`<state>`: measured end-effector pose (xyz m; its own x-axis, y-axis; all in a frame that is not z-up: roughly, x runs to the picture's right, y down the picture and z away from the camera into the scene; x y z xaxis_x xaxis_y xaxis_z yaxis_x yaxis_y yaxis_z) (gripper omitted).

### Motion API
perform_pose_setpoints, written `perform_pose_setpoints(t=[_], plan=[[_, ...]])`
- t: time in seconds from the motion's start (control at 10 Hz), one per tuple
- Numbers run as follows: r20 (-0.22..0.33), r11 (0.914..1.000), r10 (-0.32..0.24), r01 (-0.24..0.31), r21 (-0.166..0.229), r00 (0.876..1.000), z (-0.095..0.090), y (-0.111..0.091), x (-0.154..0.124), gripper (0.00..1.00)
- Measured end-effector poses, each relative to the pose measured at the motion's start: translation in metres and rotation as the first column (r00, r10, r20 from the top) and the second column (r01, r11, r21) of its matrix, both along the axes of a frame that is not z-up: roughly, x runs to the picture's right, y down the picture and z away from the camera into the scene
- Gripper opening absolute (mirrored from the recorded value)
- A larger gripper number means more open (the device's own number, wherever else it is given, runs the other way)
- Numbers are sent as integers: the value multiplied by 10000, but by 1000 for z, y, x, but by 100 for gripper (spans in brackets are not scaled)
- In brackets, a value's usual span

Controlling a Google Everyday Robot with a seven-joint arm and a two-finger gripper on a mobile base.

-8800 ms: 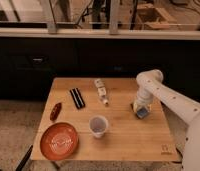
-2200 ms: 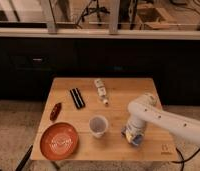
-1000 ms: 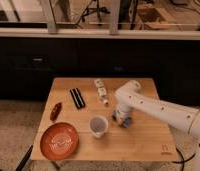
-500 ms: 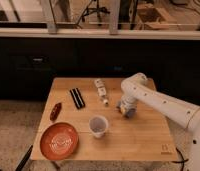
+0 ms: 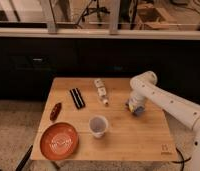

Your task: Wipe the white sponge on the table

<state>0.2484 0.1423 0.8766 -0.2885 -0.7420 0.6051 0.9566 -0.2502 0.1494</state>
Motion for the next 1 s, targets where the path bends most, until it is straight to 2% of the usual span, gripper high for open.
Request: perform_pose_setpoints(t=[0.3, 0.7, 1.0], plan=[[-459, 9998, 180, -185, -106, 9988, -8, 14, 16, 0], [-944, 9997, 212, -224, -122, 9953, -50, 47, 30, 0], [-1386, 9978, 551, -595, -280, 9888, -66, 66, 51, 0]])
